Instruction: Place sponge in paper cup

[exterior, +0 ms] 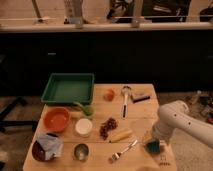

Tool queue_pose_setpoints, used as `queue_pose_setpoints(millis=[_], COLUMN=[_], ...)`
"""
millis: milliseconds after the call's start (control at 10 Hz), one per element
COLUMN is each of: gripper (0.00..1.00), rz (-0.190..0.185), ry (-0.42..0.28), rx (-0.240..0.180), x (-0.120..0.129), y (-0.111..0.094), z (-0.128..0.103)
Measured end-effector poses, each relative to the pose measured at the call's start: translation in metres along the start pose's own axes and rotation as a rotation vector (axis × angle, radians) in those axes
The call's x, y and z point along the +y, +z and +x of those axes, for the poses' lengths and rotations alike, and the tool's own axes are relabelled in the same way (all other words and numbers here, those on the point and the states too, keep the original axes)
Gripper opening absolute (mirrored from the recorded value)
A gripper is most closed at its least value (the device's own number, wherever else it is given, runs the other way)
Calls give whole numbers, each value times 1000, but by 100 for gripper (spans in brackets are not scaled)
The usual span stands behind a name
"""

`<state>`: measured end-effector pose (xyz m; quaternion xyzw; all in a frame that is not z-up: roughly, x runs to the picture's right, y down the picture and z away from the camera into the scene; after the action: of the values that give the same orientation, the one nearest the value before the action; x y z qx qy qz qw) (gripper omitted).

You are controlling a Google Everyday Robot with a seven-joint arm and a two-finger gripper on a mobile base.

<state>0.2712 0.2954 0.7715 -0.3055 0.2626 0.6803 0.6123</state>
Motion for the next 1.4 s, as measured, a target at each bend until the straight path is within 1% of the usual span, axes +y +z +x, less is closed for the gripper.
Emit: queue_pose_setpoints(millis=[100, 200, 400, 500, 600, 800, 900, 1000, 1100, 1200, 1300, 1400], gripper=[80, 80, 80, 76, 69, 48, 38, 27, 17, 6, 1, 0], rz=[-10, -20, -24, -40, -61, -102, -117, -142, -159, -174, -177, -178], ry=[-4, -9, -24, -29, -26, -19, -18, -13, -9, -7, -11, -19], rx=[-10, -29, -41, -44, -42, -50, -58, -72, -76, -94, -113, -132], x=[2, 1, 4, 6, 4, 1, 0, -2, -4, -6, -7, -7], y=[1, 2, 5, 7, 9, 8, 6, 3, 1, -4, -11, -18], z=[-1, -1, -3, -4, -4, -5, -5, -6, -4, -3, -3, -3])
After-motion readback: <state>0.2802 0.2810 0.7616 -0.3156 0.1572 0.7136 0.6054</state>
